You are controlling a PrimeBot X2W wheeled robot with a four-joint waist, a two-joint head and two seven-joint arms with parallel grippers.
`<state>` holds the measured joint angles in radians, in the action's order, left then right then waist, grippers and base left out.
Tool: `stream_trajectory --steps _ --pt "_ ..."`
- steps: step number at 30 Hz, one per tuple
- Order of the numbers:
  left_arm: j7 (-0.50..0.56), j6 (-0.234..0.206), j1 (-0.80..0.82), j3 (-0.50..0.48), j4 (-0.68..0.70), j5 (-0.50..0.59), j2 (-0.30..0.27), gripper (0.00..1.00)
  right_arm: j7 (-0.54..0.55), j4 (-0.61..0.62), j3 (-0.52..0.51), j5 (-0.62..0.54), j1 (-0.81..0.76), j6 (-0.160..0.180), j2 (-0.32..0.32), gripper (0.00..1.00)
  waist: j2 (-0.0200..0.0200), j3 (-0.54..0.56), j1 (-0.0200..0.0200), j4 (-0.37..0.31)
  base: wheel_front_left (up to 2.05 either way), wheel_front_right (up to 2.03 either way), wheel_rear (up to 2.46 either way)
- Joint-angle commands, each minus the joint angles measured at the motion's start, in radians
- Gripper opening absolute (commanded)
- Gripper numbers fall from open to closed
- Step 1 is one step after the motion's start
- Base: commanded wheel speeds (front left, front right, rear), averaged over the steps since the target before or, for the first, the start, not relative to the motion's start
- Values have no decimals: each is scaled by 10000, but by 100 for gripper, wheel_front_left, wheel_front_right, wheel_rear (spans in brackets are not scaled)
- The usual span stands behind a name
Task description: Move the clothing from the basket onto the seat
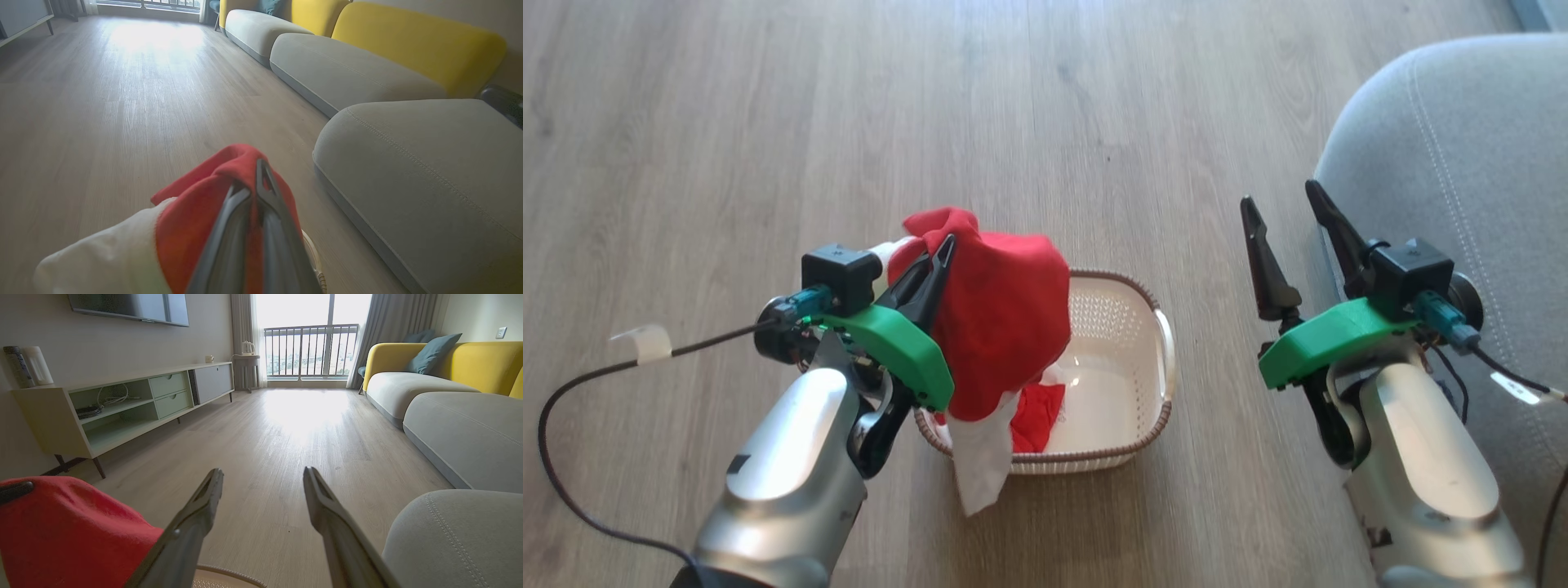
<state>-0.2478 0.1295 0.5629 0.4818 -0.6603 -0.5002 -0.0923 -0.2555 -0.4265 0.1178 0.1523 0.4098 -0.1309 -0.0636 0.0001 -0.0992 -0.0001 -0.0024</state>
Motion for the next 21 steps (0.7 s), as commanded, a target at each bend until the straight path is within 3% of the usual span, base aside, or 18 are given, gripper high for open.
stream_trajectory --steps 1,21 --pt "-139 12 290 -425 437 108 -120 0 -63 289 236 69 108 2 80 100 -1 190 1 101 0 0 0" --pt "-139 12 253 -826 1962 517 -75 0 -63 258 214 237 -346 2 88 100 -1 528 1 254 0 0 0"
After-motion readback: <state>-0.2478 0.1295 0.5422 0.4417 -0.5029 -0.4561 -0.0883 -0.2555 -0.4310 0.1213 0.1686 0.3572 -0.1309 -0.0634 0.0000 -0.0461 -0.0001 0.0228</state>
